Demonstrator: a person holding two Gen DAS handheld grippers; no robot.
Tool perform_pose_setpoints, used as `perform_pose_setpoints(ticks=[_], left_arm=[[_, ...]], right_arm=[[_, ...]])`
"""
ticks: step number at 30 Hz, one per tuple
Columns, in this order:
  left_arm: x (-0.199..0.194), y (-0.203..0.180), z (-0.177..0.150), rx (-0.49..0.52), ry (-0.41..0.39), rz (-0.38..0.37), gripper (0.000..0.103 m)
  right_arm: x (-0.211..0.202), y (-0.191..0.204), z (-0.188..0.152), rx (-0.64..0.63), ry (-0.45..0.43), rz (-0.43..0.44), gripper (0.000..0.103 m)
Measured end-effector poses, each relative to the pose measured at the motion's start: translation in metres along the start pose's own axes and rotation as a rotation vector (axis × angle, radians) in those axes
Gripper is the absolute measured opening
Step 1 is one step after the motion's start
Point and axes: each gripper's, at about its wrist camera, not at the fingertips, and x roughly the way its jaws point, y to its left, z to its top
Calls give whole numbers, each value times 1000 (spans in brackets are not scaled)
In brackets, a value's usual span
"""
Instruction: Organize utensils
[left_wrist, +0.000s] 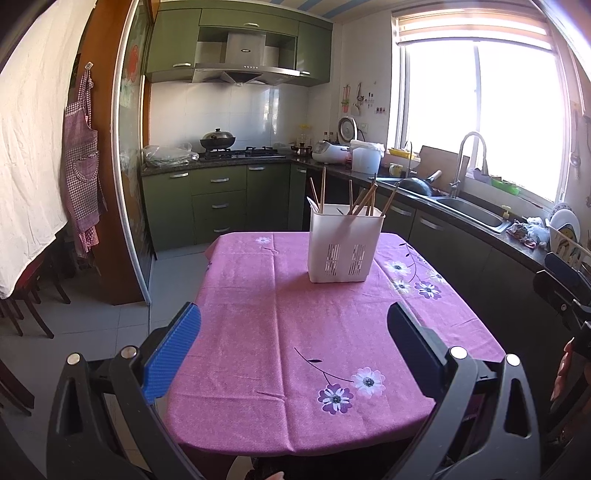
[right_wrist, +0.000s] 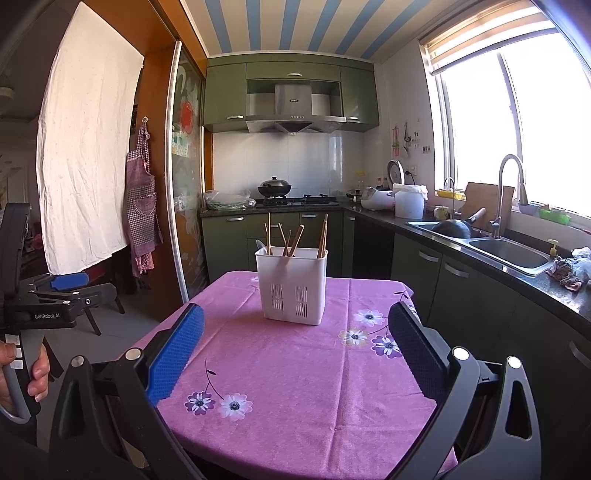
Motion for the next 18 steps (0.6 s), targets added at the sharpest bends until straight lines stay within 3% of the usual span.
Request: perform_pose_setpoints(ticks=[18], left_arm=[[2,0,-2,5,3,12,96]], right_arm=[[5,-2,0,6,11,5,98]])
